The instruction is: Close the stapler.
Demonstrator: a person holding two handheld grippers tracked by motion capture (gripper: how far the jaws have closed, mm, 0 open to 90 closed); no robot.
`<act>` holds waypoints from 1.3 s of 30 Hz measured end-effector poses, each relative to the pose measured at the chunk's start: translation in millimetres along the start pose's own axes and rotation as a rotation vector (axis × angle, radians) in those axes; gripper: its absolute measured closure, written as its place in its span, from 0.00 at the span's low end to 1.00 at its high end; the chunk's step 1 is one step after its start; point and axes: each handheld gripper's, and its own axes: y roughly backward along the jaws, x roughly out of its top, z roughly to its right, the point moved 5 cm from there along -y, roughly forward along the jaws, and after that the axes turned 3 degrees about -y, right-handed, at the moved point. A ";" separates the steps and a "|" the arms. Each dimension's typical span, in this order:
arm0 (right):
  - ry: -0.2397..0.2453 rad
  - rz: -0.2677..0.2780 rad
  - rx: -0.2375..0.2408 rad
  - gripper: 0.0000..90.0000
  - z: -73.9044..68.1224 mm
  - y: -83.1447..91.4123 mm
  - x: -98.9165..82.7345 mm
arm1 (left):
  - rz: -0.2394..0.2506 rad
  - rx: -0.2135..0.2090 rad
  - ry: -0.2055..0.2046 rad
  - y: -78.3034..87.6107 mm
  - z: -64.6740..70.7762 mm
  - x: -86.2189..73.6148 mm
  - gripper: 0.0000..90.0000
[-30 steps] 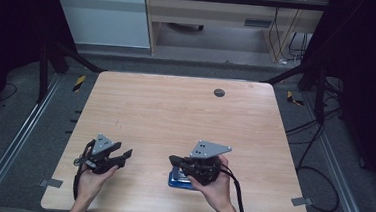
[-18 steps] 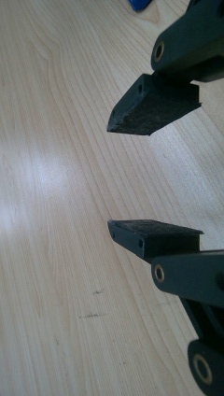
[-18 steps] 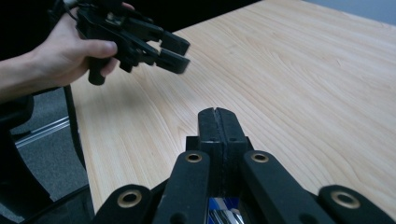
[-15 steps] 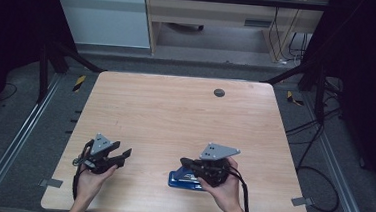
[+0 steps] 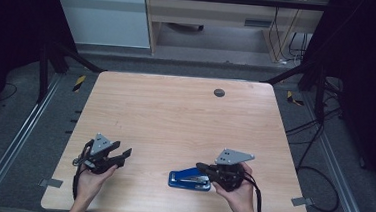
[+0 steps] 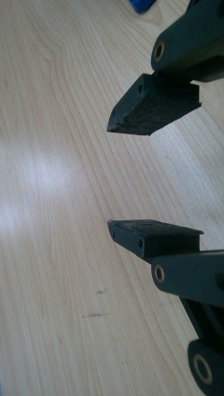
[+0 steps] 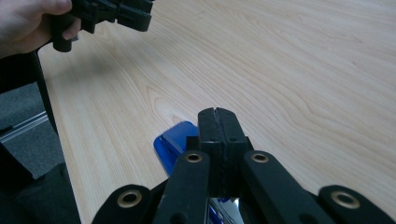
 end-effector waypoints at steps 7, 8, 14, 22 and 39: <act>-0.026 -0.006 0.002 1.00 5.4 3.6 -11.2 | 0.001 -0.004 -0.002 -0.1 1.1 0.0 0.51; -0.025 -0.008 0.002 1.00 6.2 3.2 -12.5 | 0.002 -0.006 -0.004 0.0 1.5 0.1 0.51; -0.044 -0.040 -0.002 1.00 11.5 0.7 -22.0 | 0.004 -0.009 -0.009 -1.2 3.6 0.4 0.50; -0.044 -0.057 -0.009 1.00 13.3 -2.3 -26.4 | -0.002 -0.007 -0.016 -1.4 4.4 0.1 0.50; -0.071 -0.100 -0.026 1.00 15.8 -2.6 -33.0 | -0.011 -0.009 -0.029 -2.7 7.4 -0.4 0.50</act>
